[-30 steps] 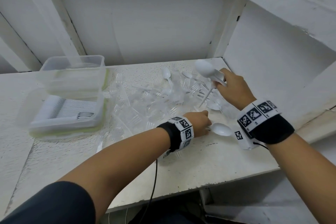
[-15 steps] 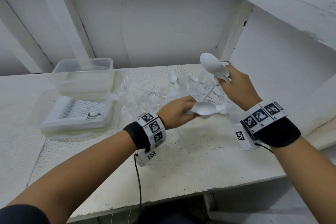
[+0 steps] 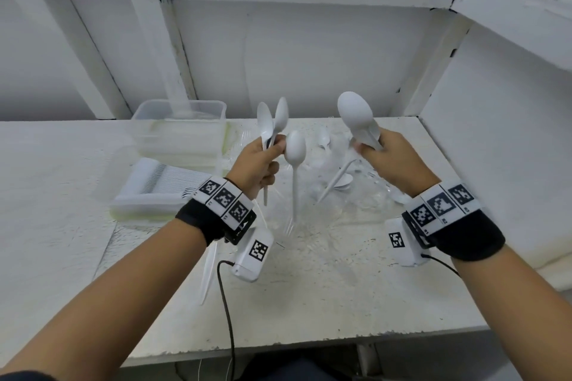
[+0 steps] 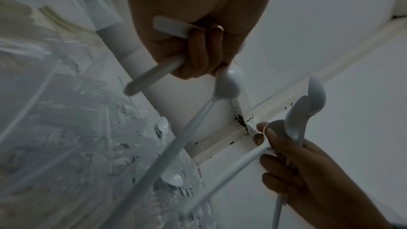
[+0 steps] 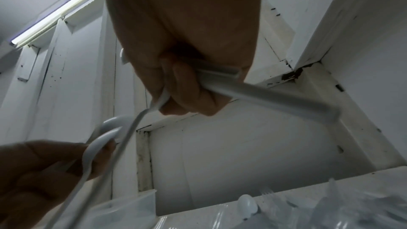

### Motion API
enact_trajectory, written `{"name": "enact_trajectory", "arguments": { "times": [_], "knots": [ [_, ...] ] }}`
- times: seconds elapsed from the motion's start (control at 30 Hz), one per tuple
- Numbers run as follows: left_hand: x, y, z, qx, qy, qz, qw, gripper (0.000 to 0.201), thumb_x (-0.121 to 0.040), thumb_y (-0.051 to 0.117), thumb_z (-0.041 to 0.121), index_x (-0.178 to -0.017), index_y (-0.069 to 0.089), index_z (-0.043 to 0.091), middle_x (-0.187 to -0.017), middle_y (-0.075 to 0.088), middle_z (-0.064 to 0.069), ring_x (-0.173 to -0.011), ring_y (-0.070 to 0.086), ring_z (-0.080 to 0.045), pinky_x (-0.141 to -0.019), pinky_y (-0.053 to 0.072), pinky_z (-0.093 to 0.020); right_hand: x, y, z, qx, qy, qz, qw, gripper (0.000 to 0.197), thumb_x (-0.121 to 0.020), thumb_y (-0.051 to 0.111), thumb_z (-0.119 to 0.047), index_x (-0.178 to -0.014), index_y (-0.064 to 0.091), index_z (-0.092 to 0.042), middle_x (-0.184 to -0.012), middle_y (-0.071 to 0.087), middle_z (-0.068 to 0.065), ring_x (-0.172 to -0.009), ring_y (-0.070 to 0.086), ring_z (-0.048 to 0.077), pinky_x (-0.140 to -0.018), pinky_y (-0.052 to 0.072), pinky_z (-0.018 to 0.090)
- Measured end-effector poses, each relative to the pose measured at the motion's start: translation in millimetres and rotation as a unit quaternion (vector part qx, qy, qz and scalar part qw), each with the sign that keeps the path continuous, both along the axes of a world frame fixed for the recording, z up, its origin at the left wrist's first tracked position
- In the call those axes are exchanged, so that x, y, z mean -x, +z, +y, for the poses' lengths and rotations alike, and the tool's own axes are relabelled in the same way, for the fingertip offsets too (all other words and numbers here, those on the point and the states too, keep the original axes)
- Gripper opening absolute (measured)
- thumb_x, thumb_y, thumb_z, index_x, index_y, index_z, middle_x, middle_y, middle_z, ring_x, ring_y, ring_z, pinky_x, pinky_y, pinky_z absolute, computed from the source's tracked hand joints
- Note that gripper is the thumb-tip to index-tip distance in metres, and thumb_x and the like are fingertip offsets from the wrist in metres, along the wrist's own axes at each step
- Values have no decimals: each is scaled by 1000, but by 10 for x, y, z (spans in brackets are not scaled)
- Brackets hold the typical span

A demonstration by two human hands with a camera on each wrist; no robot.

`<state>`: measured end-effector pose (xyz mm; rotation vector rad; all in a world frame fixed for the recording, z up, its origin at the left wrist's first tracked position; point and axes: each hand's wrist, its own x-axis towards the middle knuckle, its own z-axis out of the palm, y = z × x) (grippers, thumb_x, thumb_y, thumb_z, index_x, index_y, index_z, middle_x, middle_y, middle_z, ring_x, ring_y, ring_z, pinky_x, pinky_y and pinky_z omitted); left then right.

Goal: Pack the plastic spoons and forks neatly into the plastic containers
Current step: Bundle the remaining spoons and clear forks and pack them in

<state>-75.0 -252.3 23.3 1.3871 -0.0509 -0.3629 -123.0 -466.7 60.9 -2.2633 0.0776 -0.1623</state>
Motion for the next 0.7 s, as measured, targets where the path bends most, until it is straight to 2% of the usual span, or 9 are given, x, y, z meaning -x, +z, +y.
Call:
{"name": "enact_trajectory", "arguments": {
  "times": [0.03,0.1,0.17,0.23,0.33,0.43,0.5,0.6,0.7],
  "knots": [
    [10,-5,26,13,-2,14,1000,18,-97,47,14,-80,51,21,-57,44,11,-38,25,-3,-36,18,-15,0,9,48,-6,22,9,1000,17,-93,53,-20,-78,57,-14,-62,46,-5,-54,41,6,-51,31,19],
    [51,-9,49,44,-23,44,998,19,-98,44,14,-82,52,20,-54,43,12,-39,25,-3,-36,17,-15,3,11,154,-46,62,18,997,7,-91,58,-18,-91,62,-12,-66,52,-11,-54,50,-5,-49,34,8],
    [99,-6,63,76,-58,71,993,20,-99,40,13,-84,52,17,-53,42,11,-37,25,-2,-34,18,-14,-9,-13,284,-85,88,22,992,8,-88,62,-16,-95,61,-11,-59,56,-16,-49,50,-12,-45,34,3],
    [147,-4,67,95,-91,91,987,19,-99,38,13,-87,52,15,-59,44,8,-35,24,-1,-33,18,-13,-19,-48,425,-123,107,26,986,5,-87,64,-14,-89,60,-15,-51,57,-22,-46,50,-11,-44,34,4],
    [199,-3,71,114,-112,99,982,19,-99,36,14,-88,51,14,-70,54,4,-34,24,-1,-33,18,-12,-18,-122,632,-168,116,13,979,16,-85,66,-12,-85,57,-26,-50,56,-21,-41,47,-5,-41,32,8],
    [256,30,74,112,-89,99,985,18,-98,39,13,-83,48,17,-54,46,9,-33,24,0,-34,16,-12,-18,-216,760,-212,97,-4,972,20,-82,69,-12,-85,56,-27,-52,53,-17,-38,39,0,-39,30,16],
    [284,30,70,79,-73,87,990,20,-95,43,8,-78,48,18,-47,42,11,-33,24,0,-35,15,-14,-5,-259,821,-234,81,-12,969,21,-80,71,-14,-87,55,-24,-53,53,-16,-38,42,0,-39,32,15],
    [290,-13,77,32,-48,85,995,21,-92,43,5,-75,46,17,-42,38,9,-34,24,-3,-40,12,-19,20,-313,898,-240,75,-19,968,22,-79,73,-13,-94,58,-19,-61,61,-18,-49,55,-5,-48,39,8],
    [291,-49,111,-8,-37,83,996,22,-91,48,7,-71,47,17,-41,39,8,-34,25,-4,-40,15,-18,30,-378,932,-208,64,-17,976,22,-78,74,-18,-98,63,-19,-84,69,-10,-82,66,7,-74,52,25]
  ]
}}
